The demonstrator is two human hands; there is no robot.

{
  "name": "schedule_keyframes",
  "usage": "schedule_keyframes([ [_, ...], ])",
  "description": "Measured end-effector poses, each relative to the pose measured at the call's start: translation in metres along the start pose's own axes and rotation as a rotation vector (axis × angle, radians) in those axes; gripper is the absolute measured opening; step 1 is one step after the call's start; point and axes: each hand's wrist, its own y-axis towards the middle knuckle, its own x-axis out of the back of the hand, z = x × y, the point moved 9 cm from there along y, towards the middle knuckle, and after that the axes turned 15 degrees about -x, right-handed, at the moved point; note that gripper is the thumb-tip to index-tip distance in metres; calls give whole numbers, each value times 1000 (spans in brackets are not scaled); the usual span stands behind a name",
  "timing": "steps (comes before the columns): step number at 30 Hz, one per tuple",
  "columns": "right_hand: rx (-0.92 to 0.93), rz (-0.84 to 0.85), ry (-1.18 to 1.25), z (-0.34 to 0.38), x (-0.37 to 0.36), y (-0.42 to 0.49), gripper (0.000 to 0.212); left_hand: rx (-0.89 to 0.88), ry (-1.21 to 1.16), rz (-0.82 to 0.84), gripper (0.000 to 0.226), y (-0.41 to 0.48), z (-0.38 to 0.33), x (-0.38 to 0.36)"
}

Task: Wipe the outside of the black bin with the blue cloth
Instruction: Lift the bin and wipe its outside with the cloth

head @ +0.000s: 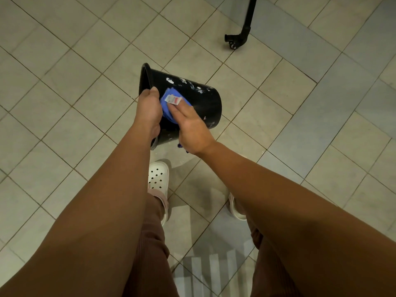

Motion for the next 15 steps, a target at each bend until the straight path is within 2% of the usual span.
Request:
schedule_keyframes([
  [2,45,75,-44,3,-4,-2,82,10,-15,-20,29,-2,-2,1],
  [4,34,114,-72,-2,-5,-1,85,17,-44,-23,35,-3,-2,1],
  [7,-120,127,-64,-23,-6,3,82,-2,17,11,43,-5,-4,-1],
  [11,-350,142,-72,-53,-10,-1,97,-9,104,36,43,-6,-3,-1],
  [15,-362,118,-107,-43,-15,-5,96,-1,111,17,39,-5,-2,3],
])
